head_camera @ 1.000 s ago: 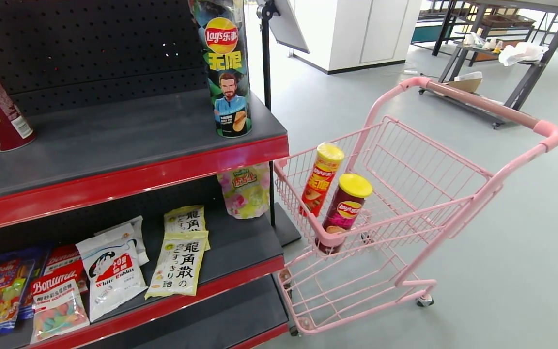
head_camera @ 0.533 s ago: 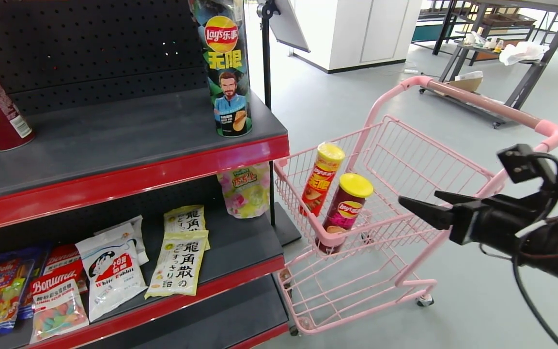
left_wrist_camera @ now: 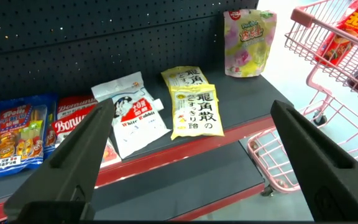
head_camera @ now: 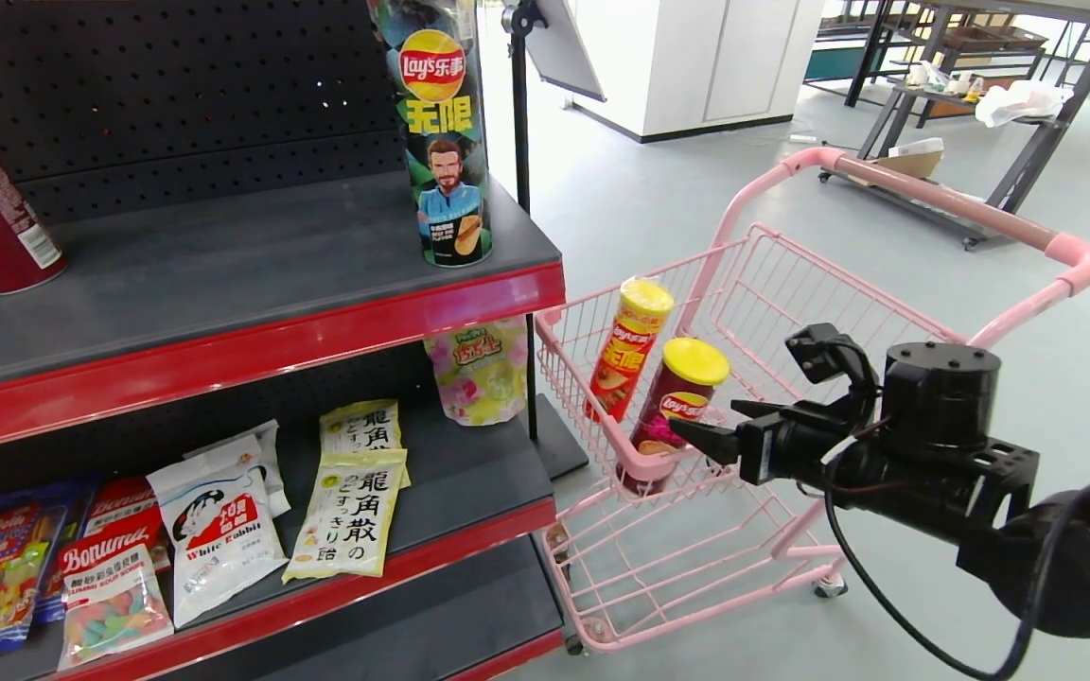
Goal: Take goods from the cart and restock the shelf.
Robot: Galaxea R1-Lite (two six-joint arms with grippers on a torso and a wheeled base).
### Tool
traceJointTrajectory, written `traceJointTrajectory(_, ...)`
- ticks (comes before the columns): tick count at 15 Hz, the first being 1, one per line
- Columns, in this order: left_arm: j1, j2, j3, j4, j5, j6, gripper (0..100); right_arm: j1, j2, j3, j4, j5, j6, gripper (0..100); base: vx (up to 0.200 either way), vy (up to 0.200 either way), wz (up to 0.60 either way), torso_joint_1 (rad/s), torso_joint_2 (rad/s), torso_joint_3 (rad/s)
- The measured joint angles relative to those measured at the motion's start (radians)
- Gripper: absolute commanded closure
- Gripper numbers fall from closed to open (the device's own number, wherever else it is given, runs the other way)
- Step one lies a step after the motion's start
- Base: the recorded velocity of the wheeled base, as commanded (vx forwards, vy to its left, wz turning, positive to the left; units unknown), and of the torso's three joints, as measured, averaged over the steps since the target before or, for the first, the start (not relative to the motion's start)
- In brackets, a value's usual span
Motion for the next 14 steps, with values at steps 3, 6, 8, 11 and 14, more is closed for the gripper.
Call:
traceJointTrajectory(3,0.000,0.000,0.000,0.000,0.000,0.000,0,0.000,0.096,-0.073,-0.033,-0.008,-0.003,0,0.000,0.000,0.00,0.000,0.00,0.000)
traceJointTrajectory(6,0.000,0.000,0.000,0.000,0.000,0.000,0,-0.007,0.165,-0.135,-0.037,-0.031,-0.003,0,0.000,0.000,0.00,0.000,0.00,0.000)
traceJointTrajectory(8,0.000,0.000,0.000,0.000,0.000,0.000,0,-0.014,0.208,-0.182,-0.037,-0.037,-0.001,0,0.000,0.000,0.00,0.000,0.00,0.000)
traceJointTrajectory(11,0.000,0.000,0.000,0.000,0.000,0.000,0,-0.020,0.253,-0.230,-0.037,-0.038,-0.001,0,0.000,0.000,0.00,0.000,0.00,0.000)
traceJointTrajectory(14,0.000,0.000,0.000,0.000,0.000,0.000,0,-0.024,0.291,-0.259,-0.037,-0.046,-0.001,100,0.000,0.000,0.00,0.000,0.00,0.000)
